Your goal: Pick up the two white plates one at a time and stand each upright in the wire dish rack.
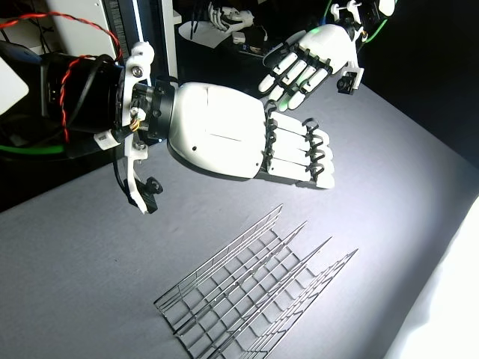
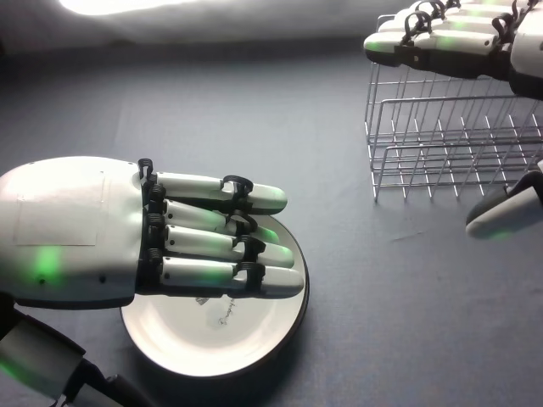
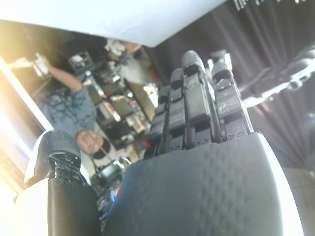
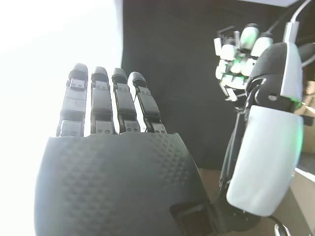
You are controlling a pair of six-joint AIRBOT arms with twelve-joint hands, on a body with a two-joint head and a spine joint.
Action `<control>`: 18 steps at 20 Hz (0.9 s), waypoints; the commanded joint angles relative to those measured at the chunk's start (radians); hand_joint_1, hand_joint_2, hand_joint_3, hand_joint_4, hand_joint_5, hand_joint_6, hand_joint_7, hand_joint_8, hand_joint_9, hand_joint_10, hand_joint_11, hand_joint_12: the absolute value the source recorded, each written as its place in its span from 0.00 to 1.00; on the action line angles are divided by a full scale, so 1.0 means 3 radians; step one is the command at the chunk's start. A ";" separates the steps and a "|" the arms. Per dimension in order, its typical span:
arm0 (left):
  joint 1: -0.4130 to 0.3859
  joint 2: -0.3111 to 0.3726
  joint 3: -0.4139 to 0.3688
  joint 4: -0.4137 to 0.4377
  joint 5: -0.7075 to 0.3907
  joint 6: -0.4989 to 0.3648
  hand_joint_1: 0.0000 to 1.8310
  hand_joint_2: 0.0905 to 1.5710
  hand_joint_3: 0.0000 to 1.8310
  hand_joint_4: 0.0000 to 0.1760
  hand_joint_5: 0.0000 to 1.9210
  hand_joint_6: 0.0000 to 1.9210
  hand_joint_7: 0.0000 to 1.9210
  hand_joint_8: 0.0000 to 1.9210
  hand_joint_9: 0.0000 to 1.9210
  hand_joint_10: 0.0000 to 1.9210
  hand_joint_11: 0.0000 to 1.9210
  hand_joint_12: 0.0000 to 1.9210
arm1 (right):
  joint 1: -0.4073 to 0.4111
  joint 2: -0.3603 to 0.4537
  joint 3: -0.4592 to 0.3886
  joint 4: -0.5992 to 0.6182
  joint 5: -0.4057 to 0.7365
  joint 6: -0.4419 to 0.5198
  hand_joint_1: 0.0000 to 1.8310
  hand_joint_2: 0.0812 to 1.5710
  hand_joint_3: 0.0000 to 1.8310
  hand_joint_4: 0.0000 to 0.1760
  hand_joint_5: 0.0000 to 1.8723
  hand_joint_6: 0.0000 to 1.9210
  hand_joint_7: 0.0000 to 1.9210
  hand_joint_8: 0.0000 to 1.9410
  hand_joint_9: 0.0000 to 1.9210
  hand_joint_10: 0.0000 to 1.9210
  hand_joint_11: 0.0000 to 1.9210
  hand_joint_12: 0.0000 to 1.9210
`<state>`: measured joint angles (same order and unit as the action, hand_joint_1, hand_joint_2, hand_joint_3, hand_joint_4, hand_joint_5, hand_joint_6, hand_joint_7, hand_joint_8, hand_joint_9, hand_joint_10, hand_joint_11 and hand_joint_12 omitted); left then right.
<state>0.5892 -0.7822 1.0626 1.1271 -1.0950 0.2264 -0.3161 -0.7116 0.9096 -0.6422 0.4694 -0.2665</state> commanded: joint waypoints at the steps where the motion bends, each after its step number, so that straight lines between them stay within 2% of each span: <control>1: -0.0024 0.0010 -0.0007 -0.0234 -0.0290 -0.0028 0.00 0.53 0.14 0.00 0.00 0.00 0.00 0.00 0.00 0.00 0.00 0.00 | 0.0031 0.0030 0.0001 0.0172 0.0347 0.0016 0.00 0.57 0.07 0.00 0.00 0.00 0.00 0.00 0.00 0.00 0.00 0.00; 2: -0.0035 0.0009 -0.0008 -0.0234 -0.0290 -0.0047 0.00 0.53 0.14 0.00 0.00 0.00 0.00 0.00 0.00 0.00 0.00 0.00 | 0.0014 0.0037 0.0003 0.0172 0.0349 0.0015 0.00 0.57 0.07 0.00 0.00 0.00 0.00 0.00 0.00 0.00 0.00 0.00; 3: -0.0048 0.0008 -0.0010 -0.0234 -0.0290 -0.0047 0.00 0.60 0.03 0.00 0.00 0.00 0.00 0.00 0.00 0.00 0.00 0.00 | 0.0012 0.0036 0.0009 0.0171 0.0362 0.0015 0.00 0.60 0.01 0.00 0.00 0.00 0.00 0.00 0.00 0.00 0.00 0.00; 5: -0.0063 0.0009 -0.0009 -0.0231 -0.0290 -0.0050 0.00 0.63 0.02 0.00 0.00 0.00 0.00 0.00 0.00 0.00 0.00 0.00 | 0.0021 0.0034 0.0016 0.0168 0.0367 0.0013 0.00 0.60 0.01 0.00 0.00 0.00 0.00 0.00 0.00 0.00 0.00 0.00; 9: -0.0076 0.0006 0.0041 -0.0160 -0.0315 -0.0092 0.00 0.62 0.01 0.00 0.00 0.00 0.00 0.00 0.00 0.00 0.00 0.00 | 0.0045 0.0024 0.0013 0.0111 0.0377 0.0011 0.00 0.61 0.01 0.00 0.00 0.00 0.00 0.00 0.00 0.00 0.00 0.00; 13: -0.0281 0.0006 0.0136 0.0199 -0.0316 -0.0438 0.00 0.61 0.00 0.00 0.00 0.00 0.00 0.00 0.00 0.00 0.00 0.00 | 0.0042 0.0007 0.0014 0.0103 0.0378 0.0008 0.00 0.60 0.01 0.00 0.00 0.00 0.00 0.00 0.00 0.00 0.00 0.00; 14: -0.0325 0.0002 0.0165 0.0265 -0.0319 -0.0527 0.00 0.64 0.01 0.00 0.00 0.00 0.00 0.00 0.00 0.00 0.00 0.00 | 0.0041 0.0004 0.0014 0.0103 0.0378 0.0008 0.00 0.62 0.01 0.00 0.00 0.00 0.00 0.00 0.00 0.00 0.00 0.00; 17: -0.0377 -0.0106 0.0342 0.0293 -0.0514 -0.0651 0.00 0.62 0.00 0.00 0.00 0.00 0.00 0.00 0.00 0.00 0.00 0.00 | 0.0034 0.0001 0.0014 0.0103 0.0381 0.0008 0.00 0.61 0.01 0.00 0.00 0.00 0.00 0.00 0.00 0.00 0.00 0.00; 18: -0.0419 -0.0119 0.0383 0.0398 -0.0492 -0.0668 0.00 0.62 0.00 0.00 0.00 0.00 0.00 0.00 0.00 0.00 0.00 0.00 | 0.0034 0.0001 0.0014 0.0103 0.0388 0.0008 0.00 0.61 0.00 0.00 0.00 0.00 0.00 0.00 0.00 0.00 0.00 0.00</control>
<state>0.4625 -0.8215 1.1858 1.3476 -1.1671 0.0284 -0.3191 -0.7162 0.9127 -0.6479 0.4824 -0.2665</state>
